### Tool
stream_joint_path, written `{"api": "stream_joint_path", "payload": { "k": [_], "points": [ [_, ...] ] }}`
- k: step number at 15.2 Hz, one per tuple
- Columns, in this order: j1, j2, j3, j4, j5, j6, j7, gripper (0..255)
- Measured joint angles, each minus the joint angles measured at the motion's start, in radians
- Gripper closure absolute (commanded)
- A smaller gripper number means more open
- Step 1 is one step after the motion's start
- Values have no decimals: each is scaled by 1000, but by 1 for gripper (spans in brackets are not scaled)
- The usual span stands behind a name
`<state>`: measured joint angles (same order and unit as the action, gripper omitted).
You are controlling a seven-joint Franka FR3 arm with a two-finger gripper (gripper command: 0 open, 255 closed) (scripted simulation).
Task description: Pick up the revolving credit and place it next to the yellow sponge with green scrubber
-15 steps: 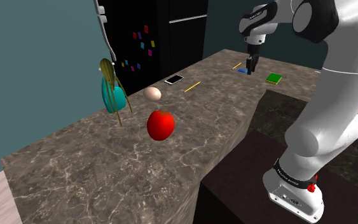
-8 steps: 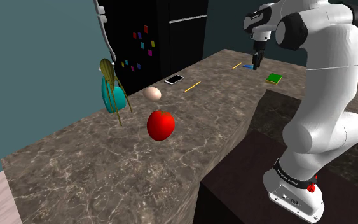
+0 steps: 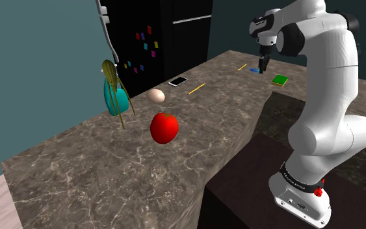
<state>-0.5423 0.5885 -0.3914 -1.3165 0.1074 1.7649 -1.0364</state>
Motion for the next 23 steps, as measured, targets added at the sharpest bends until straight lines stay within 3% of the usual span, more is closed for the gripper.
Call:
{"api": "stream_joint_path", "payload": {
  "k": [10, 16, 17, 23],
  "points": [
    [3, 32, 8, -86, 11, 115, 0, 255],
    [2, 36, 9, -90, 12, 124, 0, 255],
    [2, 36, 9, -90, 12, 124, 0, 0],
    [2, 36, 9, -90, 12, 124, 0, 0]
  ]
}}
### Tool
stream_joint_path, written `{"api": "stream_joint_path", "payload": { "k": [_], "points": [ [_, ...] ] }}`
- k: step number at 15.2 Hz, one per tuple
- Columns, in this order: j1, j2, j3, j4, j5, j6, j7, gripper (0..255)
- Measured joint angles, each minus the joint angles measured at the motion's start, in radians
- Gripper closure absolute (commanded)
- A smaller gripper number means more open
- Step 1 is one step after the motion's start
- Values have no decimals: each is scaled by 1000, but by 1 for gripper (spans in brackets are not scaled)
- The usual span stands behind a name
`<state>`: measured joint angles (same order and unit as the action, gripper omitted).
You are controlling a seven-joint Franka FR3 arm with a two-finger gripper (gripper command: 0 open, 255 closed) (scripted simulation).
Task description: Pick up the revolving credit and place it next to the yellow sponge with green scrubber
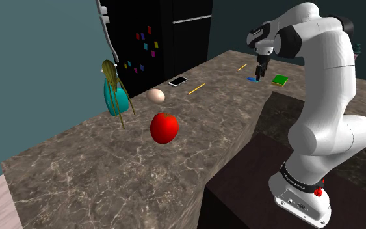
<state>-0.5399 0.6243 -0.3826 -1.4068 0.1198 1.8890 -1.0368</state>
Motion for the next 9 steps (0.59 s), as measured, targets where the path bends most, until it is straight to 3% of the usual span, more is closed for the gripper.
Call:
{"api": "stream_joint_path", "payload": {
  "k": [4, 9],
  "points": [
    [-3, 0, -1, 98, -3, -96, 8, 0],
    [-4, -11, -4, 111, -6, -120, 6, 0]
  ]
}}
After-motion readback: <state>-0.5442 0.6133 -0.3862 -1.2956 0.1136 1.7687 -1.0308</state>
